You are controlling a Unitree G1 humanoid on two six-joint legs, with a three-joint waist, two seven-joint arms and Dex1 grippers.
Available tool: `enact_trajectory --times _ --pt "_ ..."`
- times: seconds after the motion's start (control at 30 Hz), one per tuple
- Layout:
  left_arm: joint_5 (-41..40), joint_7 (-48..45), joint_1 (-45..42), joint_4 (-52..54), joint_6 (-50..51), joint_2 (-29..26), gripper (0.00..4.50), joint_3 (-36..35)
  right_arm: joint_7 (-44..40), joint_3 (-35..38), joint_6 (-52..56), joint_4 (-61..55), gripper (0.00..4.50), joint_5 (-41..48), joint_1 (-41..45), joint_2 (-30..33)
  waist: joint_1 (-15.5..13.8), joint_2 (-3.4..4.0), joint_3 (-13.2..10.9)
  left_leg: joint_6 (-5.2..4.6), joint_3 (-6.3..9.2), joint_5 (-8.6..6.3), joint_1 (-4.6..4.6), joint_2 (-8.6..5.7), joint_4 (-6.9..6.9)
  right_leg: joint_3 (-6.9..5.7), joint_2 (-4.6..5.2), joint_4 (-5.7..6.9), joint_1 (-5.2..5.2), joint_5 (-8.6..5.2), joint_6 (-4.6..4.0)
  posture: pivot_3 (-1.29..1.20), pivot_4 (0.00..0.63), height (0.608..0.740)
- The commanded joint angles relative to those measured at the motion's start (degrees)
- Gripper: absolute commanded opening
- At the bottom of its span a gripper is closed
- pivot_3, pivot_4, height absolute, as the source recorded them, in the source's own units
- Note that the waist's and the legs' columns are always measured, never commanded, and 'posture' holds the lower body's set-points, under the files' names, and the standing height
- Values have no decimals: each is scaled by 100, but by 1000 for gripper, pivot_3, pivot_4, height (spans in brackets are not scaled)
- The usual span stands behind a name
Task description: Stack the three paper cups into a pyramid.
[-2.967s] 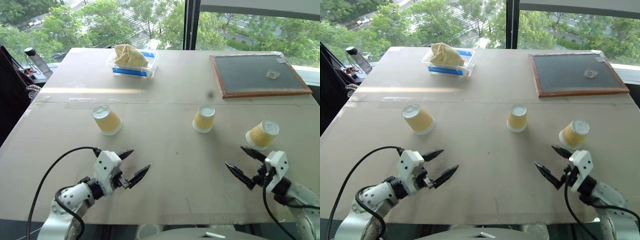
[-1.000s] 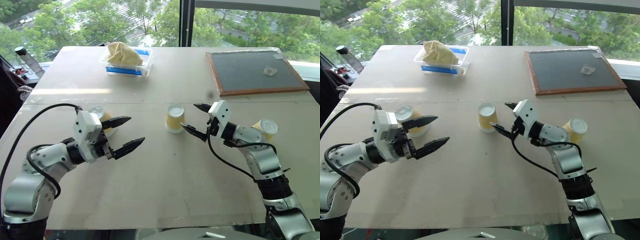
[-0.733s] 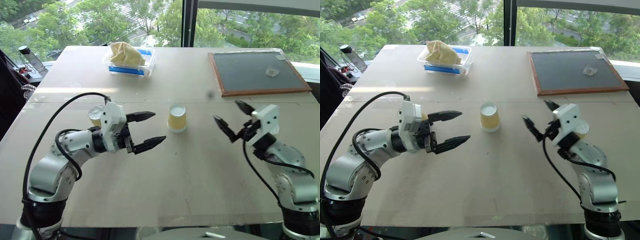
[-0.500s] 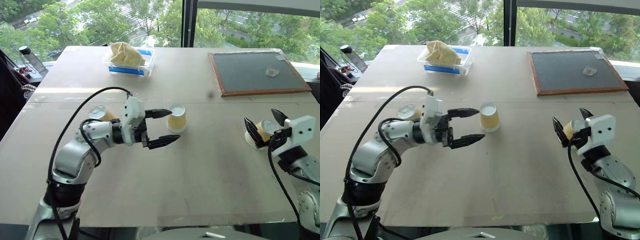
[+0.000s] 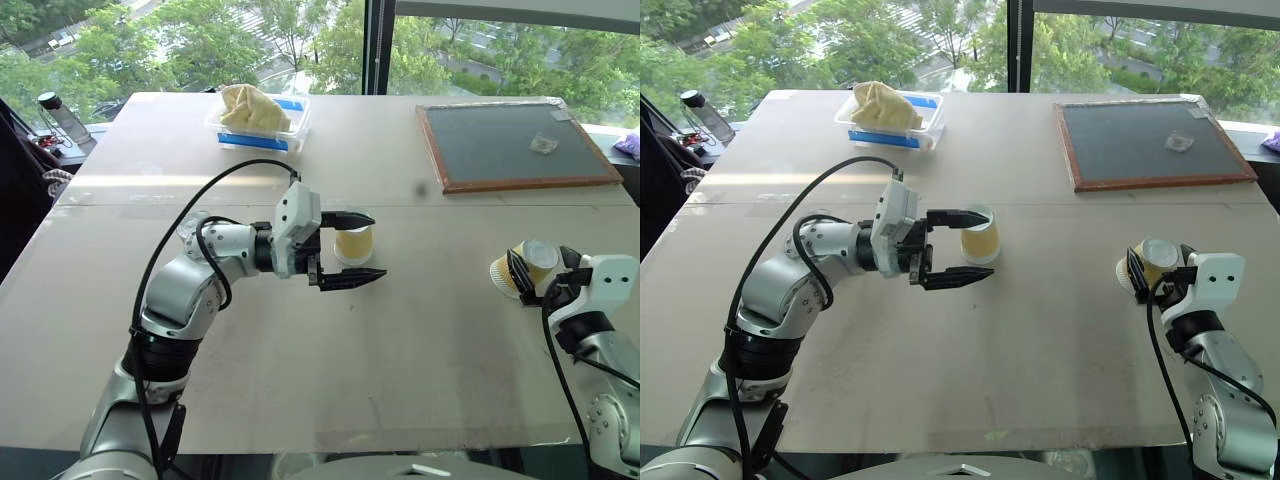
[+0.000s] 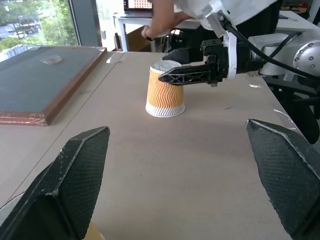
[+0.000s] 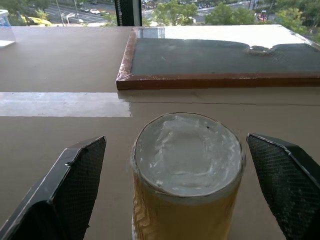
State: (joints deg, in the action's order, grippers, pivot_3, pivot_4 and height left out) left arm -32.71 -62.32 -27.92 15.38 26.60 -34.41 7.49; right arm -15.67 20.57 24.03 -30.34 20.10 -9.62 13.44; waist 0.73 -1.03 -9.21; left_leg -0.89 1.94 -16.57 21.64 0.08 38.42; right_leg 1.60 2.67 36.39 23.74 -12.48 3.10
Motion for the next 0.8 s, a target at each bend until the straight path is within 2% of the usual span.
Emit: enact_trajectory --times 0.03,0.3,0.37,0.53,0.67,0.8 --pt "-9 -9 -55 281 12 -3 4500 -9 162 74 96 -45 4453 264 78 -91 -1 0 0 0 2 0 0 0 0 -1 0 0 0 0 0 0 150 740" --pt "91 -101 -35 231 -26 -32 4500 16 253 -33 118 83 4453 284 151 -99 1 0 0 0 1 0 -1 0 0 -1 0 1 0 0 0 0 150 740" --pt "62 -95 -40 248 -2 5 4500 -14 216 -92 26 141 3933 148 96 -20 2 0 0 0 1 0 0 0 0 -1 0 1 0 0 0 0 150 740" --pt "31 -58 -38 218 -23 86 4500 -73 106 -172 -76 166 1843 76 37 95 2 0 0 0 0 0 0 0 0 -1 0 0 0 0 0 0 150 740" --pt "63 94 149 252 0 62 4500 -194 -56 -453 -161 104 1727 -92 95 275 5 1 1 0 1 0 0 0 0 -1 0 1 0 0 0 0 150 740" --pt "328 237 775 421 -78 -292 4500 -335 -242 -966 -167 129 1727 -220 355 409 100 2 1 0 4 0 -9 4 -3 8 -2 5 1 0 0 0 150 740"
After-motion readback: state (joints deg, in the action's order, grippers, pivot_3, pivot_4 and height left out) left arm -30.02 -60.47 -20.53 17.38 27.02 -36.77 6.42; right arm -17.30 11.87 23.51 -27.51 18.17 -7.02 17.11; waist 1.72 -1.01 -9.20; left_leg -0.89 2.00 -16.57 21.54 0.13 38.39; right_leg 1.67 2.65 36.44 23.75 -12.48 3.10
